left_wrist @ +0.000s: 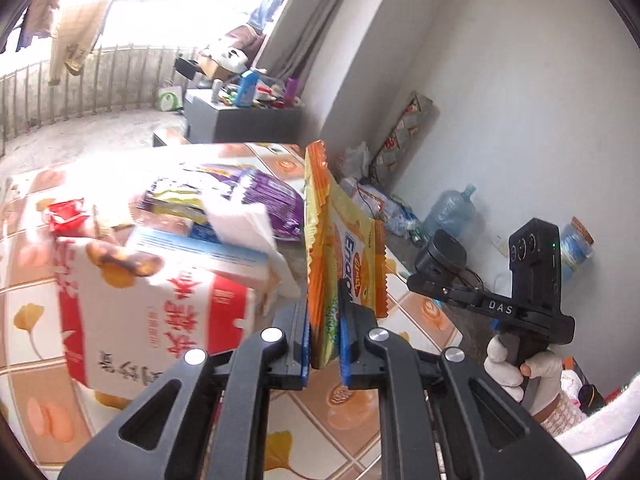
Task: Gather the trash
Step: 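Lift the Enaak packet with the left tool while the right tool grasps the red-white milk carton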
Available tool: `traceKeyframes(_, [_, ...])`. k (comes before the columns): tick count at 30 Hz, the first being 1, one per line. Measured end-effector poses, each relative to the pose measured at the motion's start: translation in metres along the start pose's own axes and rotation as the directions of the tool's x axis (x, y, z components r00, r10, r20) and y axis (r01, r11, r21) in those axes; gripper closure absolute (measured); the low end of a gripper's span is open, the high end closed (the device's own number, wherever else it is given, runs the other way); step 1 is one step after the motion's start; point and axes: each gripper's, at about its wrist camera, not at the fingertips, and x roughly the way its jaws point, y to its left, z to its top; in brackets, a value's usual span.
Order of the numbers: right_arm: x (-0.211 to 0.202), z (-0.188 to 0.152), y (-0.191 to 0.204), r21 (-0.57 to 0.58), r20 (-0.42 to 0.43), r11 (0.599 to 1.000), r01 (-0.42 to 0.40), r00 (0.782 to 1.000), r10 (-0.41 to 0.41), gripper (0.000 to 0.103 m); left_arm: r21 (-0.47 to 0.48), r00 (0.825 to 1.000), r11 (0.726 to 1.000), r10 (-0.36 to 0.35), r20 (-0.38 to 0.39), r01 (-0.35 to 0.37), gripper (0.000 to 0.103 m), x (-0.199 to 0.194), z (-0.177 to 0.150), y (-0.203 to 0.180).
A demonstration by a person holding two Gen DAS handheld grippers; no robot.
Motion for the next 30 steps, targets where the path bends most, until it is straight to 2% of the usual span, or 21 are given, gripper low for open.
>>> traceKeyframes(1, [0.008, 0.001, 0.007, -0.005, -0.015, 0.999, -0.035, 0.999, 0.035, 0.077, -0.016, 0.999, 1.000, 0.027, 0.024, -0.026, 0.093, -0.011, 0.001, 0.008])
traceKeyframes(3, [0.025, 0.002, 0.024, -0.008, -0.051, 0.994, -0.111, 0.993, 0.111, 0.066, -0.051, 0.994, 0.995, 0.088, 0.070, -0.084, 0.093, -0.032, 0.000, 0.024])
traceKeyframes(7, [0.067, -0.003, 0.052, 0.045, -0.161, 0.964, -0.263, 0.950, 0.267, 0.054, -0.136, 0.971, 0.972, 0.208, 0.119, -0.192, 0.093, -0.062, -0.008, 0.057])
traceKeyframes(10, [0.099, -0.008, 0.065, 0.081, -0.241, 0.957, -0.280, 0.926, 0.291, 0.051, -0.199, 0.955, 0.947, 0.278, 0.109, -0.253, 0.093, -0.070, -0.016, 0.083])
traceKeyframes(14, [0.126, -0.007, 0.071, 0.141, -0.278, 0.942, -0.305, 0.901, 0.333, 0.050, -0.254, 0.947, 0.928, 0.305, 0.098, -0.272, 0.093, -0.080, -0.029, 0.107])
traceKeyframes(16, [0.131, -0.003, 0.072, 0.168, -0.275, 0.930, -0.326, 0.891, 0.361, 0.063, -0.264, 0.945, 0.924, 0.312, 0.099, -0.278, 0.093, -0.083, -0.032, 0.116])
traceKeyframes(18, [0.134, -0.001, 0.074, 0.195, -0.282, 0.913, -0.358, 0.871, 0.402, 0.095, -0.269, 0.941, 0.920, 0.322, 0.102, -0.286, 0.093, -0.085, -0.034, 0.119])
traceKeyframes(20, [0.128, 0.000, 0.080, 0.193, -0.276, 0.890, -0.413, 0.848, 0.453, 0.101, -0.273, 0.936, 0.916, 0.334, 0.113, -0.294, 0.093, -0.091, -0.034, 0.121])
traceKeyframes(23, [0.109, 0.001, 0.096, 0.124, -0.269, 0.872, -0.473, 0.830, 0.489, 0.103, -0.285, 0.925, 0.910, 0.351, 0.141, -0.302, 0.093, -0.104, -0.032, 0.125])
traceKeyframes(27, [0.084, 0.005, 0.106, 0.084, -0.246, 0.833, -0.547, 0.798, 0.549, 0.103, -0.312, 0.925, 0.914, 0.328, 0.191, -0.260, 0.093, -0.127, -0.024, 0.127])
traceKeyframes(30, [0.057, 0.008, 0.108, 0.042, -0.218, 0.822, -0.568, 0.798, 0.562, 0.103, -0.257, 0.919, 0.932, 0.316, 0.236, -0.254, 0.093, -0.137, -0.010, 0.112])
